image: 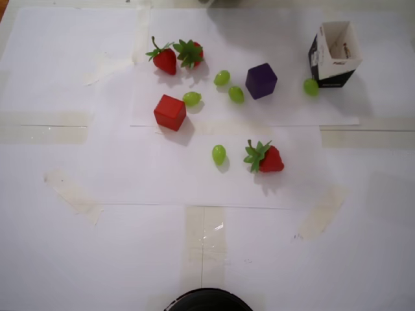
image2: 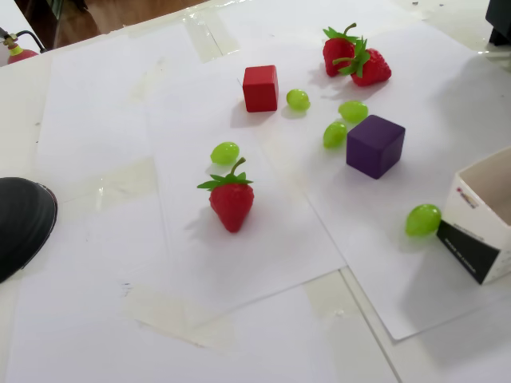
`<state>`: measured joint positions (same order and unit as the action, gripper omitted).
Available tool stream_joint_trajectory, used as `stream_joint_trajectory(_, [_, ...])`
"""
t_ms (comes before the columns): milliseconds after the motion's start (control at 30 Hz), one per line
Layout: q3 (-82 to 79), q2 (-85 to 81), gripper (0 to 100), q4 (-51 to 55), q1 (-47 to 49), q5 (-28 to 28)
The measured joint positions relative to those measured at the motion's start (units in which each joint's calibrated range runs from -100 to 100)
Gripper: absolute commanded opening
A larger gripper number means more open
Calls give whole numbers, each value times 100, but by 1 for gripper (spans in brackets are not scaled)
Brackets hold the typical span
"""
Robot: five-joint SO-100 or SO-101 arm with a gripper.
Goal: Put the red cube on top of the purple cube
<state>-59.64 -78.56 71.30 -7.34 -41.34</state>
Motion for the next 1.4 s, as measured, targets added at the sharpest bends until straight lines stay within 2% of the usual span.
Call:
stream_joint_trajectory(200, [1394,1781,0,-8,-15,24])
stream_joint_trajectory(867, [5855,6833,0,427,202,-694])
stream_joint_trajectory(1133, [6480,7951,0,506,322,-1128])
stream_joint_trajectory(1400, [6670,8851,0,585,322,-1133])
